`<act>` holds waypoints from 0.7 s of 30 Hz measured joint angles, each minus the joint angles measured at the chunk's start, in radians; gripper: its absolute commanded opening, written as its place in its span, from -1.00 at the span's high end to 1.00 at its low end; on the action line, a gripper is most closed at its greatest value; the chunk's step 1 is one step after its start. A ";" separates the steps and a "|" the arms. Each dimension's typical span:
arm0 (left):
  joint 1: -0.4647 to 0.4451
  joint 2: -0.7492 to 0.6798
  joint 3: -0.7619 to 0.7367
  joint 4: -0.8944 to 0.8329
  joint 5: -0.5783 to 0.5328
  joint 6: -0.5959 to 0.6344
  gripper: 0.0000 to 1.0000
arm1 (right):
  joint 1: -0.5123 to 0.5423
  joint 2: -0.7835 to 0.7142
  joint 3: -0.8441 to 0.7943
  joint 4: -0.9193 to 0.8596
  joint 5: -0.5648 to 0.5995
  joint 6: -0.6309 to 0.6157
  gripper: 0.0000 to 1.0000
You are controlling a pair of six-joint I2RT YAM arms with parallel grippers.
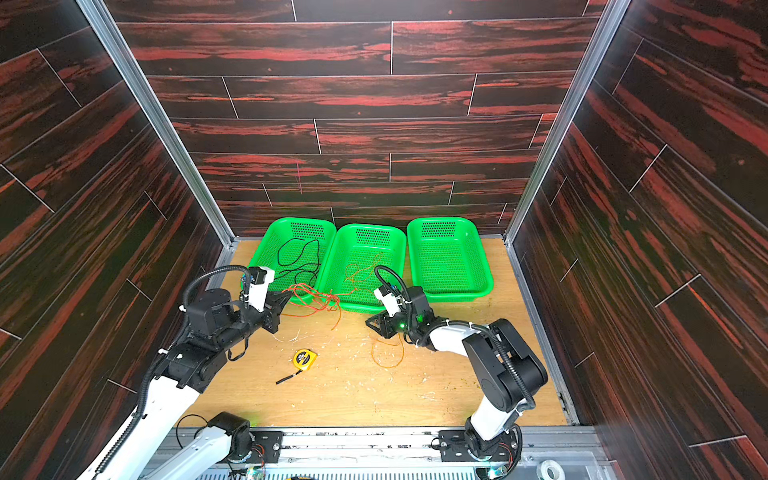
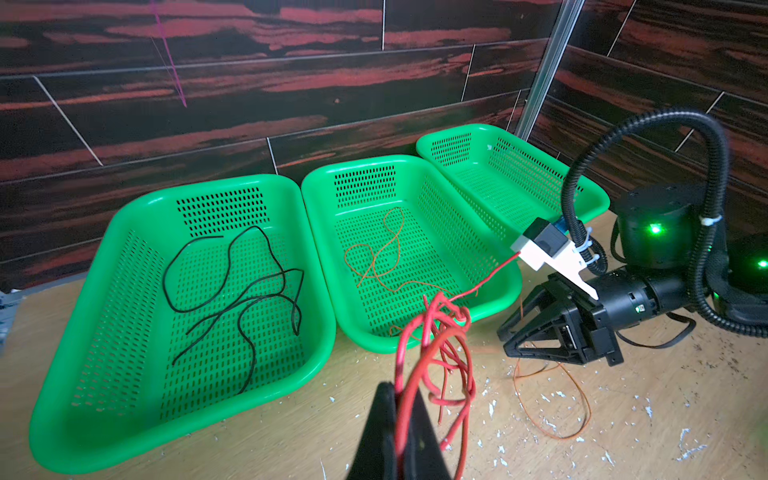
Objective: Untangle the cables
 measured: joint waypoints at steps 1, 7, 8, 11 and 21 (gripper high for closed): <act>0.000 -0.005 0.000 0.000 -0.001 0.000 1.00 | 0.000 0.000 0.016 -0.016 -0.001 0.000 0.28; 0.000 -0.010 -0.013 0.003 -0.001 -0.003 1.00 | 0.008 0.002 0.082 -0.090 0.007 -0.002 0.19; 0.000 -0.010 -0.015 0.002 -0.001 -0.004 1.00 | 0.012 0.005 0.085 -0.101 0.013 -0.003 0.18; 0.000 -0.010 -0.016 0.005 -0.001 -0.007 1.00 | 0.026 0.024 0.101 -0.146 0.043 -0.005 0.17; 0.000 0.006 -0.016 0.022 0.000 -0.012 1.00 | 0.057 0.028 0.054 -0.179 0.269 -0.033 0.15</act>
